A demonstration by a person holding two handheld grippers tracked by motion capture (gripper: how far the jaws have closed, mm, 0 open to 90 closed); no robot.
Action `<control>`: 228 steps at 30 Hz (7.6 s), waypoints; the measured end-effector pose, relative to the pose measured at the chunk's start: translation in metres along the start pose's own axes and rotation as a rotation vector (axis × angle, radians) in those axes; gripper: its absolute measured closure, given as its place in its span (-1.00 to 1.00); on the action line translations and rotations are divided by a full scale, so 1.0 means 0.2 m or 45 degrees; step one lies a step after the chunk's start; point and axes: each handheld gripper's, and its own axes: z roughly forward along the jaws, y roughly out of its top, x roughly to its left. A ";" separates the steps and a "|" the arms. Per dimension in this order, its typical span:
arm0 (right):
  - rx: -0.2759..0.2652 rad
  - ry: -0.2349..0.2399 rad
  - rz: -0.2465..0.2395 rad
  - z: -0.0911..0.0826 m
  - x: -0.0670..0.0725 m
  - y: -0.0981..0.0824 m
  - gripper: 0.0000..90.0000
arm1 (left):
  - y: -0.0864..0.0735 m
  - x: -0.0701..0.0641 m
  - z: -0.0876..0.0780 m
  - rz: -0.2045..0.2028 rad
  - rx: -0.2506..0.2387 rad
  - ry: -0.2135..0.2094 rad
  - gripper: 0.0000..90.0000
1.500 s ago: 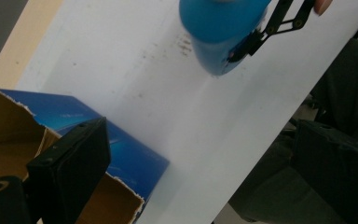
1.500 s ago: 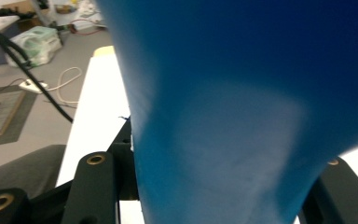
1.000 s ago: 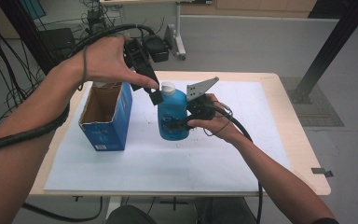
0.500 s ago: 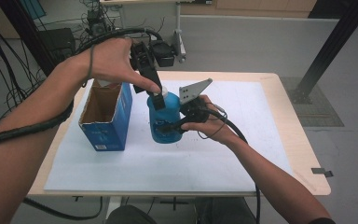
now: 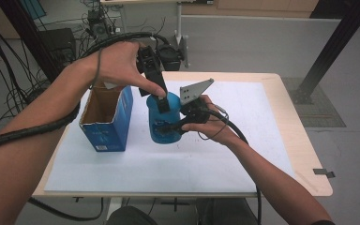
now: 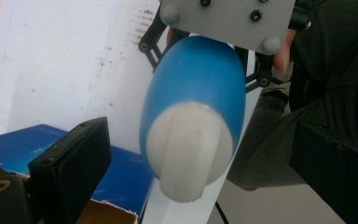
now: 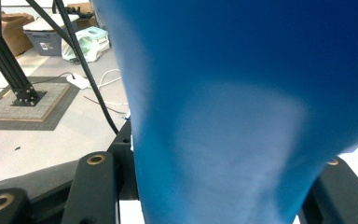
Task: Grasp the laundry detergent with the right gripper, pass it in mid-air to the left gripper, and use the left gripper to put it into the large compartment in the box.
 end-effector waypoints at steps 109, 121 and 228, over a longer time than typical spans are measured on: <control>-0.054 0.026 -0.027 -0.02 0.02 0.11 -0.02 | 0.03 -0.03 0.05 0.055 0.090 0.021 -0.86; -0.053 0.026 -0.027 -0.02 0.01 0.11 -0.02 | 0.03 -0.03 0.05 0.053 0.089 0.026 -0.85; 0.007 -0.014 -0.095 -0.03 0.01 0.10 -0.05 | 0.07 -0.03 0.09 0.131 0.169 0.055 -0.17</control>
